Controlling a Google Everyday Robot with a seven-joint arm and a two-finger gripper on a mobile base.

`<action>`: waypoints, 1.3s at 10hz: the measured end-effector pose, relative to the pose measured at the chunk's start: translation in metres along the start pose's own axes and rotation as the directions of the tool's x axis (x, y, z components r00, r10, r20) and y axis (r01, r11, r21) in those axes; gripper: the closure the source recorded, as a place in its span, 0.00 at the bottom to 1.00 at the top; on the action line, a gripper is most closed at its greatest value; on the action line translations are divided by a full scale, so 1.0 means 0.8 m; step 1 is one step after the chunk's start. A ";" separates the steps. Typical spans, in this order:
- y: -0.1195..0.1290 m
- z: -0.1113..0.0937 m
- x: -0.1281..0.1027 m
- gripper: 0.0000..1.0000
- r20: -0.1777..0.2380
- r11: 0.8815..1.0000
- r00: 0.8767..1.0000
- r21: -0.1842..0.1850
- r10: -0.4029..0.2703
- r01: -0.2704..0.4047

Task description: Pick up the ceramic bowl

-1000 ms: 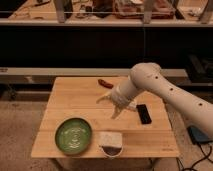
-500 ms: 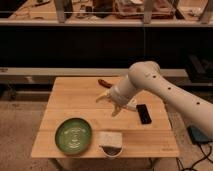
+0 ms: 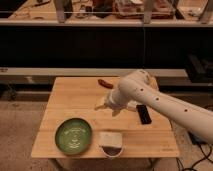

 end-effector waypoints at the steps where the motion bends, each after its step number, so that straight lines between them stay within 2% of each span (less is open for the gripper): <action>1: 0.001 -0.001 0.001 0.39 -0.002 1.000 1.000 0.000 0.003 -0.003; 3: -0.001 0.000 0.002 0.39 -0.007 1.000 1.000 0.007 -0.004 0.004; 4: -0.006 0.002 0.006 0.39 -0.021 0.999 0.999 0.017 -0.026 0.027; 5: -0.018 0.010 0.014 0.39 -0.045 0.996 0.995 0.034 -0.086 0.088; 6: -0.033 0.024 0.019 0.39 -0.064 0.984 0.983 0.043 -0.170 0.173; 7: -0.050 0.043 0.022 0.39 -0.074 0.961 0.960 0.044 -0.271 0.275; 9: -0.070 0.070 0.020 0.39 -0.071 0.912 0.911 0.041 -0.406 0.409; 10: -0.072 0.074 0.020 0.39 -0.071 0.904 0.904 0.040 -0.421 0.425; 12: -0.071 0.074 0.020 0.39 -0.070 0.904 0.903 0.041 -0.423 0.426; 13: -0.071 0.086 0.014 0.39 -0.052 0.893 0.894 0.046 -0.445 0.447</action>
